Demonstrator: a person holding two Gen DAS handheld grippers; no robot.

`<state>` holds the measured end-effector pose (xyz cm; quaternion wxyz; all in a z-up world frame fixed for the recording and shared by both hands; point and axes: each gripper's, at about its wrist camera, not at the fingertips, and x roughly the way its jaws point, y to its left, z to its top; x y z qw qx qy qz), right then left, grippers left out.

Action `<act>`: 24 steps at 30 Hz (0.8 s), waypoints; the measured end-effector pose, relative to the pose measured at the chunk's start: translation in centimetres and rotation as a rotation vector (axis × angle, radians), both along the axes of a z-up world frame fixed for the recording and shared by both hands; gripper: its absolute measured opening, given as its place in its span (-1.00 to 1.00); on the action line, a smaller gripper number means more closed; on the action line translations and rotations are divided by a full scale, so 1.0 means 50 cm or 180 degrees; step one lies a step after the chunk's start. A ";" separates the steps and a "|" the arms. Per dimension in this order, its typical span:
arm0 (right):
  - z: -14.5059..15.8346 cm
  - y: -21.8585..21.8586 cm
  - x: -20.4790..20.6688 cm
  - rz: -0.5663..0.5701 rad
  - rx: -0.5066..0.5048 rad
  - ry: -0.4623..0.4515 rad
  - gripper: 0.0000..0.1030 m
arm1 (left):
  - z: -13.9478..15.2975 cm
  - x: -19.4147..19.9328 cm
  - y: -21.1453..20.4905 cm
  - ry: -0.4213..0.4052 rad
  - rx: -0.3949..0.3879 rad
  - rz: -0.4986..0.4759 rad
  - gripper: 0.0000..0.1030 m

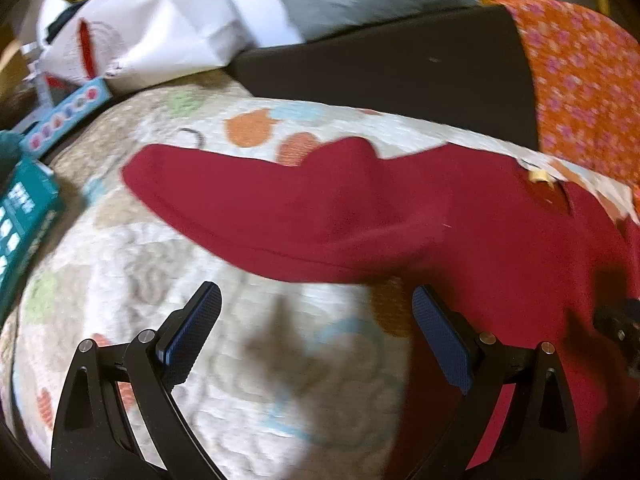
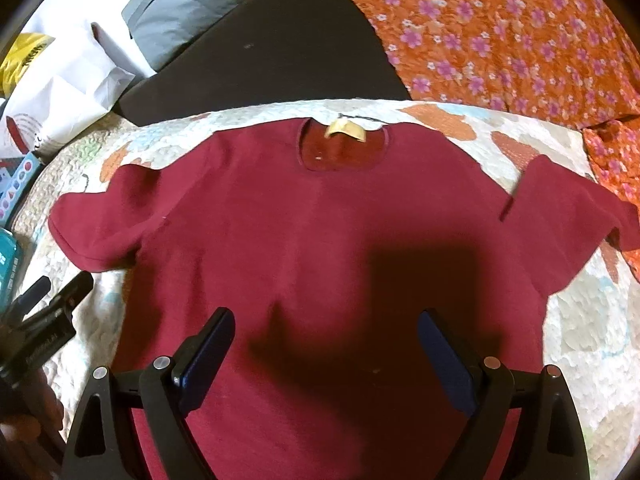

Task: Fold small clothes

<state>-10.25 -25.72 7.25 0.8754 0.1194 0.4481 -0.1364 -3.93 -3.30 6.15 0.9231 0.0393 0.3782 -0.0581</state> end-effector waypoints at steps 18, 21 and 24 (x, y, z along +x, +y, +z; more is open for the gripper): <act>0.004 0.069 0.036 0.0265 -0.0084 0.0054 0.78 | -0.020 0.022 0.039 0.0460 -0.0192 0.0115 0.88; 0.001 0.076 0.040 0.0285 -0.0076 0.0073 0.78 | -0.019 0.020 0.032 0.0458 -0.0191 0.0035 0.88; 0.003 0.079 0.040 0.0285 -0.0083 0.0069 0.78 | -0.018 0.016 0.022 0.0445 -0.0134 -0.0033 0.88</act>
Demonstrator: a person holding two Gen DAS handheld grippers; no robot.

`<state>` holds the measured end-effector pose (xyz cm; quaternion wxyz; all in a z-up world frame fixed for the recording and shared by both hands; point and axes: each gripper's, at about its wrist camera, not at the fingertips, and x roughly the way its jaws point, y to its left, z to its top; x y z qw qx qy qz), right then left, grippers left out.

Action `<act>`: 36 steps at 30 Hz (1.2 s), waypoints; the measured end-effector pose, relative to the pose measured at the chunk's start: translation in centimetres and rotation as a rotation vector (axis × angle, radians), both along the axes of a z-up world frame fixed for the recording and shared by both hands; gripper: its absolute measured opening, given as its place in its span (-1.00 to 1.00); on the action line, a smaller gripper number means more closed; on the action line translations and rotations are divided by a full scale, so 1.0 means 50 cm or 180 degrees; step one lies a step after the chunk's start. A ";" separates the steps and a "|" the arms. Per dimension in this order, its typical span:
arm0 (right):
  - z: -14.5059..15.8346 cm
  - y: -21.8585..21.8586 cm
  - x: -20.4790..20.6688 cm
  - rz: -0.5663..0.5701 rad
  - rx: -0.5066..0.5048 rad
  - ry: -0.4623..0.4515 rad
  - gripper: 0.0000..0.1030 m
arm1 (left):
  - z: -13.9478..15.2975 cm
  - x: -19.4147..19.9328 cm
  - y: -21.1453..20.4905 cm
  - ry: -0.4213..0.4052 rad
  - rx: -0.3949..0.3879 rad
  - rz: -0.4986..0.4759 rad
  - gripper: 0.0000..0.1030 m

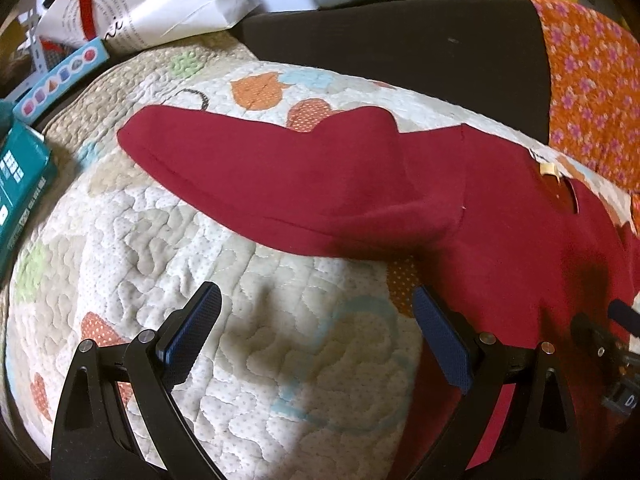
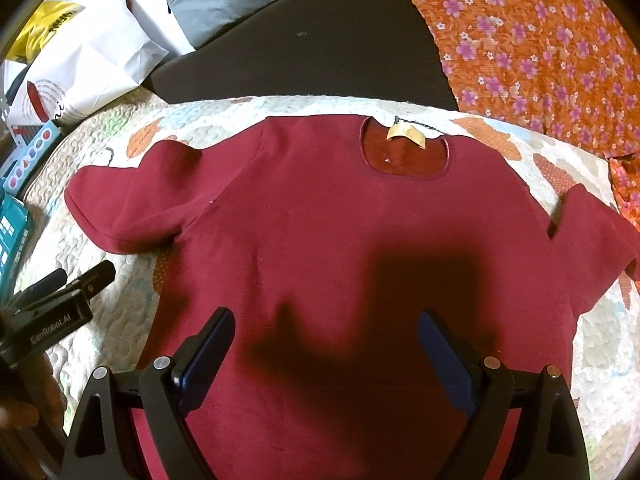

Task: Fold small clothes

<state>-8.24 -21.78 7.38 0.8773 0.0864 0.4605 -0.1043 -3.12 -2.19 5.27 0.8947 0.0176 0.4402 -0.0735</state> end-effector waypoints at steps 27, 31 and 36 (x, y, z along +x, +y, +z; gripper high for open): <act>-0.004 0.002 0.001 0.0028 0.0046 0.0037 0.78 | 0.006 0.039 0.049 0.0270 -0.0275 0.0111 0.88; 0.008 0.001 0.011 0.0056 0.0022 -0.0009 0.78 | 0.035 0.099 0.142 0.0122 -0.0200 0.0637 0.88; 0.010 0.010 0.025 0.0163 0.0054 -0.0059 0.78 | 0.048 0.204 0.269 0.0048 -0.0286 0.1331 0.88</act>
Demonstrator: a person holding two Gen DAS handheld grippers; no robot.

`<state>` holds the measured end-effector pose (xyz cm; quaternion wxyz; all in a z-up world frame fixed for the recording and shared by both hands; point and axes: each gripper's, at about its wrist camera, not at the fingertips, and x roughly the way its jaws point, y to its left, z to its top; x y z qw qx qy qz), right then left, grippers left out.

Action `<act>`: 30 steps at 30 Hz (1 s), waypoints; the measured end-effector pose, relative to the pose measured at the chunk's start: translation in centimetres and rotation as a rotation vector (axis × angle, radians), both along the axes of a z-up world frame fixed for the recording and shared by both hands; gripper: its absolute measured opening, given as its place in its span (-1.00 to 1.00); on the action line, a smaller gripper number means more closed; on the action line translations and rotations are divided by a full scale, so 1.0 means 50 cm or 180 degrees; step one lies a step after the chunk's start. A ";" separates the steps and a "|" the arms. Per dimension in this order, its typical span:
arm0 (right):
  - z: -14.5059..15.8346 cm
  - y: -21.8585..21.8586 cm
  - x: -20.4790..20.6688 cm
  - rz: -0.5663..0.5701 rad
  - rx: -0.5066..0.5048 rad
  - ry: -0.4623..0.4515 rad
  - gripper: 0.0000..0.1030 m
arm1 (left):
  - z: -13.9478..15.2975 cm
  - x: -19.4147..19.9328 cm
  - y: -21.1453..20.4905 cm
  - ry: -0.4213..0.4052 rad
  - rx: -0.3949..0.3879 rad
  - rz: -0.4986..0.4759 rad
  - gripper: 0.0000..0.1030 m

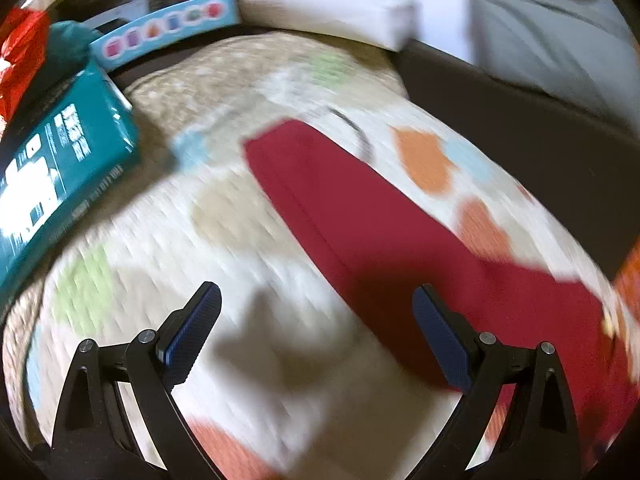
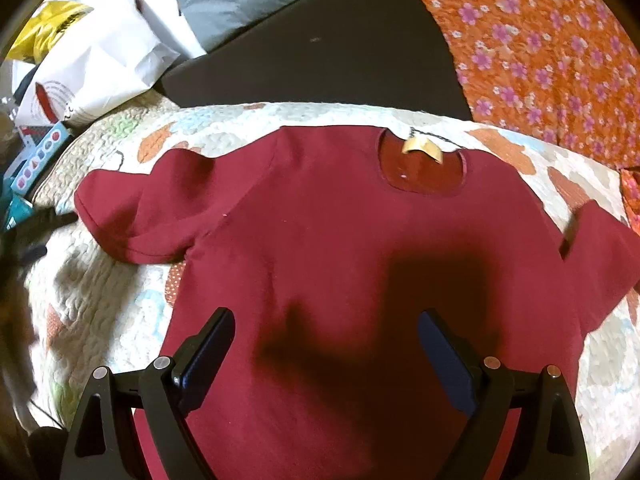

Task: Fold small clothes
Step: 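Grasp the shirt sleeve with the left tool and fold it across the body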

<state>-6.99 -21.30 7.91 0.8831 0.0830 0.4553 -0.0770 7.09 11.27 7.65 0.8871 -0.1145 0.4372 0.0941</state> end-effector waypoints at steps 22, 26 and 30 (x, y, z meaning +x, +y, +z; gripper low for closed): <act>-0.012 -0.023 0.051 0.0264 0.0485 -0.0196 0.18 | 0.031 0.056 -0.036 -0.0624 -0.0822 -0.0609 -0.86; 0.037 -0.057 0.033 0.0138 0.0528 -0.0391 0.19 | 0.091 -0.046 -0.160 -0.0804 -0.1100 -0.1279 -0.86; 0.077 -0.115 0.017 -0.0093 0.0679 -0.0604 0.19 | 0.053 -0.112 -0.314 -0.0615 -0.1078 -0.1818 -0.86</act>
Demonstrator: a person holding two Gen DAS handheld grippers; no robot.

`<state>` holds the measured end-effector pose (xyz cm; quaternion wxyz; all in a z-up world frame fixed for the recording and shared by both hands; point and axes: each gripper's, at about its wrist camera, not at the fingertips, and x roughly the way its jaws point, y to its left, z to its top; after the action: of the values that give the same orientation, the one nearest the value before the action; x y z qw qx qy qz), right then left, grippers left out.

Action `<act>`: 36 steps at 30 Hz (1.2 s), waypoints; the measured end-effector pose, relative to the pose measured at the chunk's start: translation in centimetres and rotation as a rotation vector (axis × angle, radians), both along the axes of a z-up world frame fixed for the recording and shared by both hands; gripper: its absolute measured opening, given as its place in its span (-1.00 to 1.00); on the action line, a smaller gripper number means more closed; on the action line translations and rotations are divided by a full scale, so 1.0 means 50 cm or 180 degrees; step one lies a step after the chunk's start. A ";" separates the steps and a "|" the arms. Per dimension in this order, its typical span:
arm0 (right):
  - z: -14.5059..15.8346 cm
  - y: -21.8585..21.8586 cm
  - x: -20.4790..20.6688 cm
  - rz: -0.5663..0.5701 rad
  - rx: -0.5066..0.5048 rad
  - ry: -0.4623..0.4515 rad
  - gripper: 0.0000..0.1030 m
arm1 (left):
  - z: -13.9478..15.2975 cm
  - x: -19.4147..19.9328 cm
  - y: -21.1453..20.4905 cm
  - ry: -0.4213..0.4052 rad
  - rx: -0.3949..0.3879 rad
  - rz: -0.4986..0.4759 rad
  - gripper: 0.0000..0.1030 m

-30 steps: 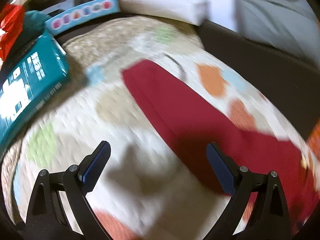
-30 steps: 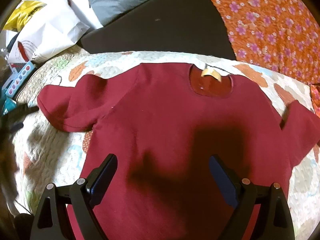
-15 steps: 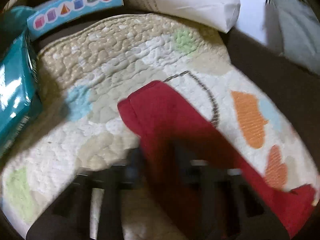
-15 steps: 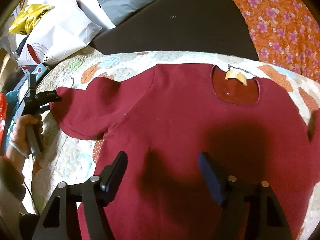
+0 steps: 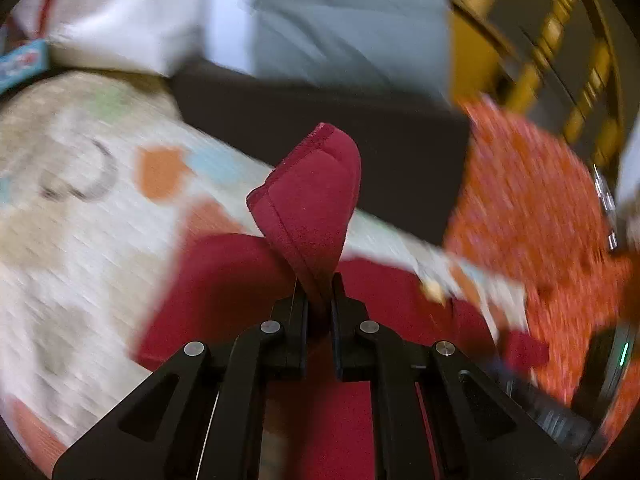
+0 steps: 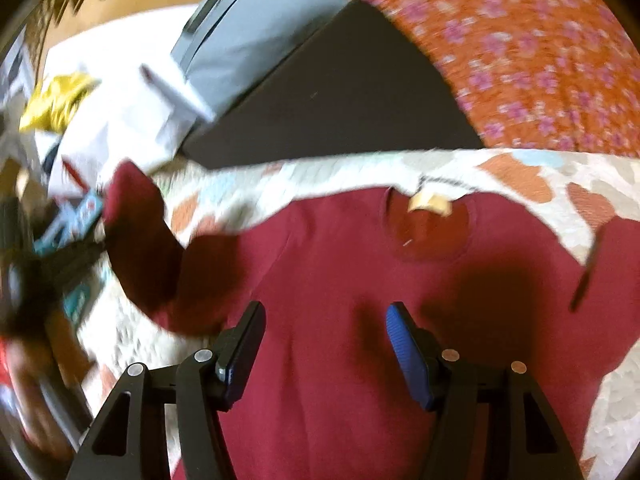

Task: Fold small clothes

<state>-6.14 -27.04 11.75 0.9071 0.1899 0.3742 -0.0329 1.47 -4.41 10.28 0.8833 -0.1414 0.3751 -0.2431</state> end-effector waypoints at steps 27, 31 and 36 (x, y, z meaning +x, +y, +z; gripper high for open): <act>-0.128 -0.042 0.035 -0.0033 0.0242 0.0539 0.03 | -0.080 -0.092 0.020 -0.0112 0.0952 0.0254 0.21; -0.104 -0.012 0.039 0.0239 -0.0111 0.0468 -0.91 | -0.072 -0.090 0.032 -0.0249 0.0998 0.0443 0.21; 0.041 -0.074 -0.035 0.0024 -0.0565 -0.0162 -0.91 | -0.069 -0.090 0.033 -0.0307 0.0945 0.0500 0.21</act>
<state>-7.87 -30.72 13.82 0.9297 0.1081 0.3474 -0.0577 -3.01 -2.75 6.82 0.9277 -0.0264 0.3518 -0.1219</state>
